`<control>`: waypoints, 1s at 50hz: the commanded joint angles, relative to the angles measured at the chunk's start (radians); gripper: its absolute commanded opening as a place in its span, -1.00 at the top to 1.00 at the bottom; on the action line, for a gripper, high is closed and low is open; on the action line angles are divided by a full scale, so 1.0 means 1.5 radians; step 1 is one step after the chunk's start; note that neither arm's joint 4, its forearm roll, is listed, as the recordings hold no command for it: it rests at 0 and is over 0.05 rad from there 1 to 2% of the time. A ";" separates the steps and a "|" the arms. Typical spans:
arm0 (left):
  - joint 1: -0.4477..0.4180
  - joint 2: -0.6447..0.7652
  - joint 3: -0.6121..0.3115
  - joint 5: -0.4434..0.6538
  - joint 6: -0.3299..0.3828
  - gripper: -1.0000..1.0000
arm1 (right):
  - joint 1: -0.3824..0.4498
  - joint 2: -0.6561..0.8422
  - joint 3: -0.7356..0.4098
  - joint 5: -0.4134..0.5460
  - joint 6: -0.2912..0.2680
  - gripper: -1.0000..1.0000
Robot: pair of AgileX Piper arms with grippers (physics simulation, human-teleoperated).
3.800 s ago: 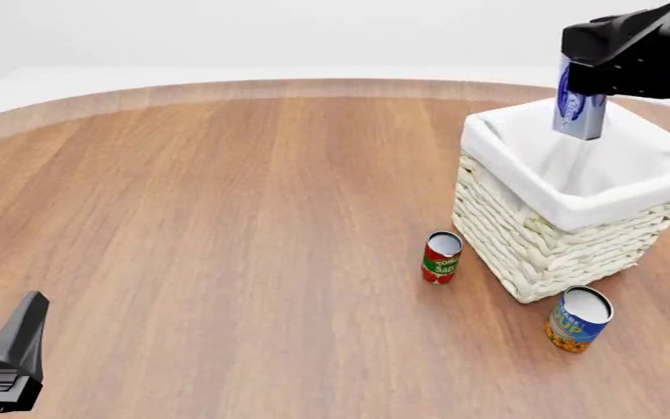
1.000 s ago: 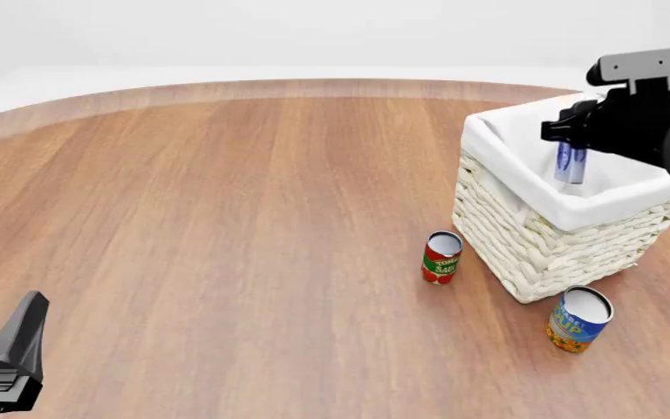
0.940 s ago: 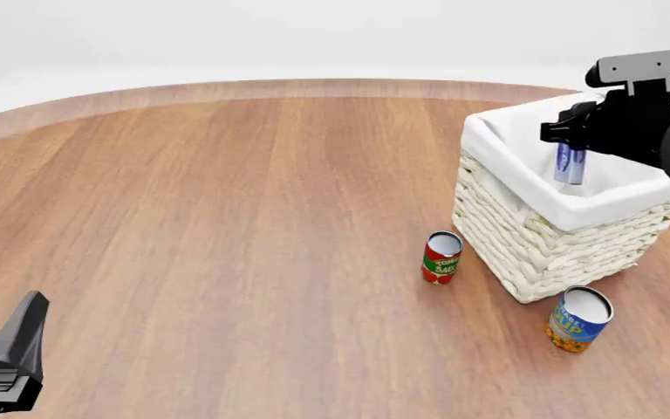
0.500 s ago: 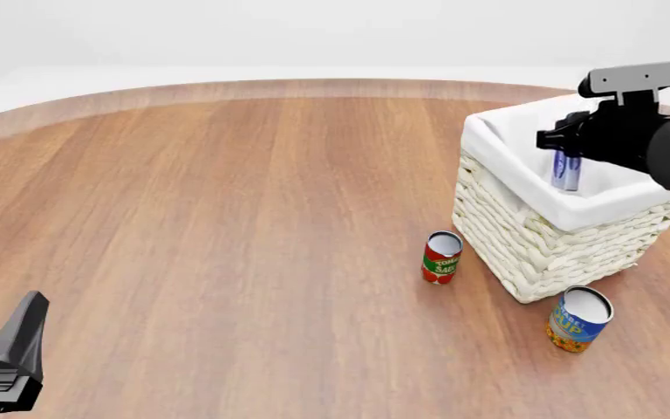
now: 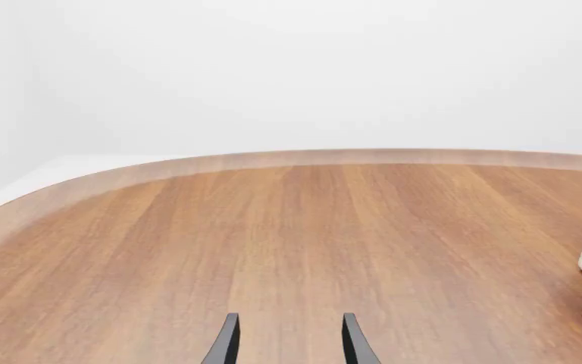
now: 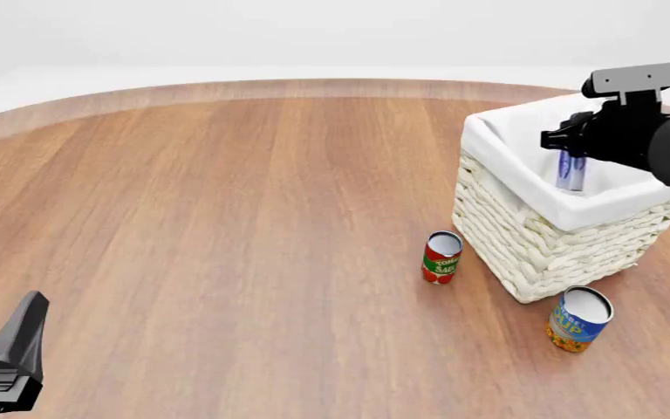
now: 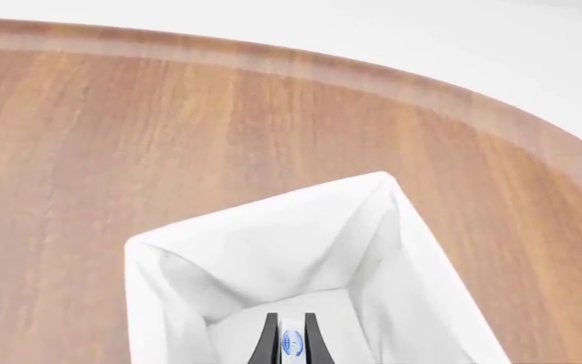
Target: Pick up the alphabet soup and the cream cheese box, and put them in the basket.
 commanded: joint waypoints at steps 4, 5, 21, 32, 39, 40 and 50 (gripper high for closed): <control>0.000 0.000 0.000 0.000 0.000 -1.00 | -0.003 0.005 -0.009 0.003 0.003 1.00; 0.000 0.000 0.000 0.000 0.000 -1.00 | -0.007 0.010 -0.011 0.002 0.000 -1.00; 0.000 0.000 0.000 0.000 0.000 -1.00 | -0.001 -0.013 0.002 0.003 0.010 -1.00; 0.000 0.000 0.000 0.000 0.000 -1.00 | 0.012 -0.053 0.013 0.017 0.010 -1.00; 0.000 0.000 0.000 0.000 0.000 -1.00 | 0.026 -0.085 0.029 0.021 0.021 -1.00; 0.000 0.000 0.000 0.000 0.000 -1.00 | 0.027 -0.089 0.030 0.022 0.021 -1.00; 0.000 0.000 0.000 0.000 0.000 -1.00 | 0.030 -0.122 0.040 0.034 0.024 -1.00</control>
